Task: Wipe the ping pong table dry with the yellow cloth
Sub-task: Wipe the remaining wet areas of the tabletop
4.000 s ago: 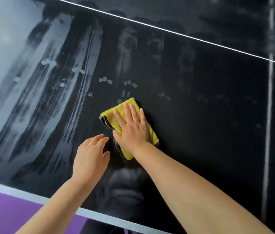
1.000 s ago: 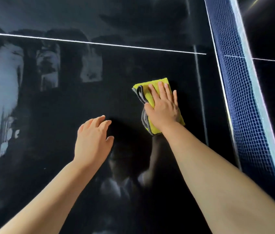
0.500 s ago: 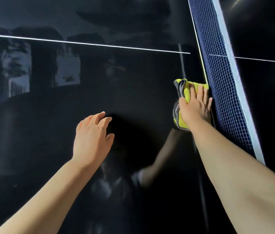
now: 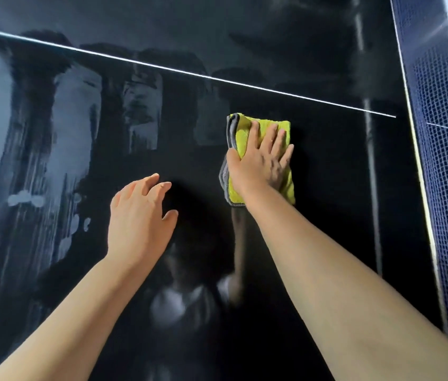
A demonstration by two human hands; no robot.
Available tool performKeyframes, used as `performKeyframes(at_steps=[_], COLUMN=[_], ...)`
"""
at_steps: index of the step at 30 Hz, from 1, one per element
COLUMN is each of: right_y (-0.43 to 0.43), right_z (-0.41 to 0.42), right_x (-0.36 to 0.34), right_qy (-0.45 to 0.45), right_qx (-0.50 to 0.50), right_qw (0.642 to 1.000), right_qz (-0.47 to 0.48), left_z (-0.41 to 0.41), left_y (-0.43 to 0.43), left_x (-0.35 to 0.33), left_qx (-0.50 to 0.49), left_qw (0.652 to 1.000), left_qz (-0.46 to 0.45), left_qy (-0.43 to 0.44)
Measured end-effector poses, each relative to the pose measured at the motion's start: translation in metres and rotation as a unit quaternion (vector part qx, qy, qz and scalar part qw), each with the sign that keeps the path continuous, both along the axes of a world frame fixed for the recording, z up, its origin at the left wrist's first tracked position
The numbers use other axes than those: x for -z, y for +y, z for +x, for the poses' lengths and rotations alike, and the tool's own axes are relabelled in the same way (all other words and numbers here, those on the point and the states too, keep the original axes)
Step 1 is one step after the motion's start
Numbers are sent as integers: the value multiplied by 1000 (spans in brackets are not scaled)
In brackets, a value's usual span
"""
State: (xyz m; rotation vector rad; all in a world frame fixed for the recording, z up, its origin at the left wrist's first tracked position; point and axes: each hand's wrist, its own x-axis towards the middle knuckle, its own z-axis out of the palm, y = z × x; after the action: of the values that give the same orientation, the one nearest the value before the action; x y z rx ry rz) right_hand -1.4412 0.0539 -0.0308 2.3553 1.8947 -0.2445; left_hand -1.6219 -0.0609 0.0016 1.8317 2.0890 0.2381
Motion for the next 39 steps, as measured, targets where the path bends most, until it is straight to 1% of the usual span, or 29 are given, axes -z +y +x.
performKeyframes(at_steps=[6, 10, 13, 16, 20, 28, 34, 39], right_y=[5, 2, 5, 10, 20, 41, 46, 48], right_z=[-112, -170, -172, -145, -87, 78, 195, 275], right_x=[0, 0, 0, 0, 2, -1, -2, -5], right_qy=[17, 35, 41, 54, 69, 57, 43, 25], right_qx=[-116, -234, -290, -311, -275, -117, -19, 49], right_qw=[993, 971, 956, 949, 959, 991, 998, 998], right_qz=[-7, -29, -32, -21, 2, 25, 31, 38], left_z=[-65, -85, -85, -71, -36, 83, 163, 205], left_y=[-2, -3, -2, 4, 17, 57, 81, 96], left_x=[-3, -4, -5, -6, -5, 0, 5, 10], left_qx=[-54, -78, -83, -77, -53, 52, 107, 134], left_qw=[998, 997, 996, 997, 998, 998, 994, 990], left_qz=[-12, -21, -23, -24, -21, 3, 26, 35], left_qy=[9, 15, 19, 20, 21, 18, 2, -12])
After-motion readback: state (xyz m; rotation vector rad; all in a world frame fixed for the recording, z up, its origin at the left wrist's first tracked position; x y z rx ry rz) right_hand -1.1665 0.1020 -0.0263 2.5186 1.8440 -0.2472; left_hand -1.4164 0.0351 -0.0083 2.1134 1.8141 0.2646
